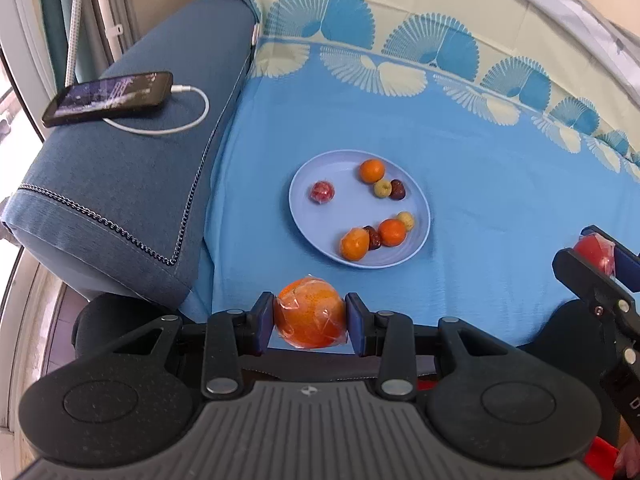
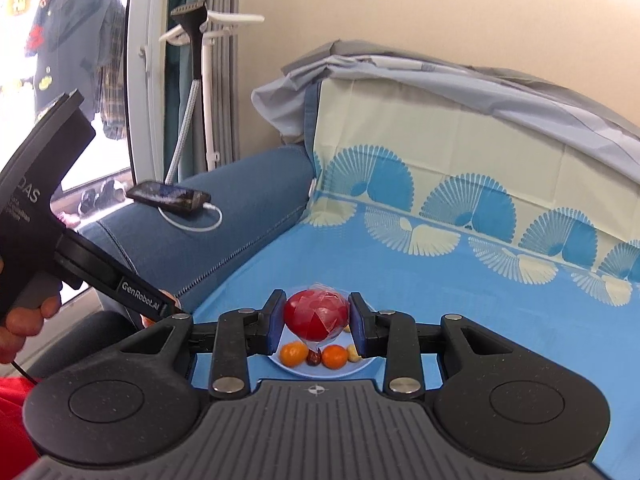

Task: Organize fruits
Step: 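Carry the red plum and orange fruit over the plate and open both grippers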

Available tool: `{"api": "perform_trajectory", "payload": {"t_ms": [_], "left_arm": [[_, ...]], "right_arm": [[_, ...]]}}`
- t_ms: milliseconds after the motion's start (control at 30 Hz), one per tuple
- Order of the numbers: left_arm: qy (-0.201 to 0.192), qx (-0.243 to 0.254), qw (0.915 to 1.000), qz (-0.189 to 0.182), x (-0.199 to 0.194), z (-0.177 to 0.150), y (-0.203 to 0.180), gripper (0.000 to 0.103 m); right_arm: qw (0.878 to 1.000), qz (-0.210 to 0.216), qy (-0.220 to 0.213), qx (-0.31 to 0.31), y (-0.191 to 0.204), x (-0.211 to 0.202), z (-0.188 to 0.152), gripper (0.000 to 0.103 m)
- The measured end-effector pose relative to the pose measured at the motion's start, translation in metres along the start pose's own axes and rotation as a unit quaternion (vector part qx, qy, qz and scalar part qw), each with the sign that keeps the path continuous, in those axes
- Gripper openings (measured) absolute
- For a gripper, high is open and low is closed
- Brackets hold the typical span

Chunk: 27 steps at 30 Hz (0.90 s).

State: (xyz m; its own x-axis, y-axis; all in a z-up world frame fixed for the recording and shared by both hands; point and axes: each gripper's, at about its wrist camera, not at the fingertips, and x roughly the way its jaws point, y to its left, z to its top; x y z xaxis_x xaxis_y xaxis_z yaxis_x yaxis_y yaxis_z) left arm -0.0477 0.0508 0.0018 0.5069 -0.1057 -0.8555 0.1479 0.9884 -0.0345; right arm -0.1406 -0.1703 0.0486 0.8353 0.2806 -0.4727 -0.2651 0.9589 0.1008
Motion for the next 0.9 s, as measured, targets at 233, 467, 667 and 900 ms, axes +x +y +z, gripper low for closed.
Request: {"api": "perform_trajectory", "payload": {"t_ms": [233,467,667,900], "left_arm": [[0.030,-0.012,0.9994,-0.013,0.026,0.017,0.005,0.042],[0.044,-0.011,0.9989,-0.008,0.057,0.045,0.004,0.042],[0.065,-0.006,0.9978,-0.008,0.107,0.077,-0.005,0.042],[0.088,0.002,0.9961,-0.003,0.166,0.109,-0.016,0.042]], "right_arm": [[0.999,0.001,0.042,-0.004,-0.002,0.032,-0.004,0.035],[0.997,0.013,0.074,-0.009,-0.006,0.071,-0.006,0.035],[0.994,0.018,0.108,0.002,-0.020,0.132,-0.010,0.035],[0.988,0.024,0.154,0.020,-0.044,0.208,-0.019,0.035]]}}
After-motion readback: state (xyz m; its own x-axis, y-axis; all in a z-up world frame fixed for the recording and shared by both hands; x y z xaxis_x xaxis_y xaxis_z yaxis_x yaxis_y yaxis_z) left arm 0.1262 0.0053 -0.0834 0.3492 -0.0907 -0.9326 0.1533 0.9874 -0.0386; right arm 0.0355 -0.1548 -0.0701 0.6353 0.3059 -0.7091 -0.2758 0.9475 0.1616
